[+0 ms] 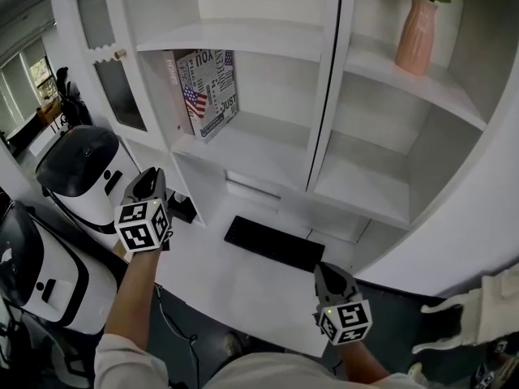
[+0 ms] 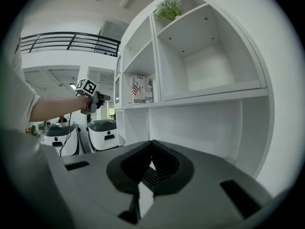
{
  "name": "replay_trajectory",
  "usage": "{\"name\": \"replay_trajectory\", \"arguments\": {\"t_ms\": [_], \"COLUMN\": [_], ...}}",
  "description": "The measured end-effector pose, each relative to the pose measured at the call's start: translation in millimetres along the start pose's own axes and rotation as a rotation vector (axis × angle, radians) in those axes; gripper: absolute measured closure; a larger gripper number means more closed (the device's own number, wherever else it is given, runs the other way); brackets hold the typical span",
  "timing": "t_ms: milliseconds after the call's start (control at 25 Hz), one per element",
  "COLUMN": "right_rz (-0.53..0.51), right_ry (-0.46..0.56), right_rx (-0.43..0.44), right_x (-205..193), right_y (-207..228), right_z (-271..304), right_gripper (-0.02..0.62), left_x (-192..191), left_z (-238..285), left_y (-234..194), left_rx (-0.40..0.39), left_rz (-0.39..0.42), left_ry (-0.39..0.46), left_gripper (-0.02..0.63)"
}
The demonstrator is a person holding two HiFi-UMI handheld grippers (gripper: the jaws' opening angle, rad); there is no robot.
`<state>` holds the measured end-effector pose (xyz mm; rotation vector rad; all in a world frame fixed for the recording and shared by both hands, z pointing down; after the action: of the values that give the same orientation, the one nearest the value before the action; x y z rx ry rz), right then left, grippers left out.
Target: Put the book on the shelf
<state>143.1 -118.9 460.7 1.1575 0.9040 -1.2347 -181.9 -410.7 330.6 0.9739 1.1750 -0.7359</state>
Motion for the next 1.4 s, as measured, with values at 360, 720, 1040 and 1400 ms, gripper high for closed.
{"name": "replay_trajectory", "arguments": {"t_ms": [360,720,1040,1400], "right_rz": [-0.036,-0.066,-0.096,-0.122], "right_ry": [-0.006,-0.003,0.002,0.002], "right_rx": [0.097,0.156,0.183,0.206], "right_x": [-0.5,-0.6,-1.9,-1.9], "right_y": [-15.8,-29.1,-40.2,-49.3], "right_z": [1.6,-0.8,-4.4,-7.0], "right_gripper": [0.592,0.592,0.592,0.592], "left_x": [-36.7,-60.5,-92.5,-118.8], "left_z": [-73.0,-132.7,-179.0,-206.6], "left_y": [10.2,25.2,29.9,36.7], "left_rx": [0.041,0.067,0.104,0.111], "left_rz": [-0.018,-0.034,-0.068,-0.1], "left_ry": [-0.041,-0.057,-0.08,-0.108], "left_gripper": [0.583,0.595,0.6,0.601]}}
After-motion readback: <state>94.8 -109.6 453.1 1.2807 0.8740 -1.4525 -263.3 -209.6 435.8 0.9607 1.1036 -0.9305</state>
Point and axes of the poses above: the fingertips, and each gripper's own axes: z forward along the fingers, y to its right, x out of its top, the point moved 6 cm from there along -z, backward along the fingers, and after that the axes turned 7 degrees about z, right-handed, at the moved point
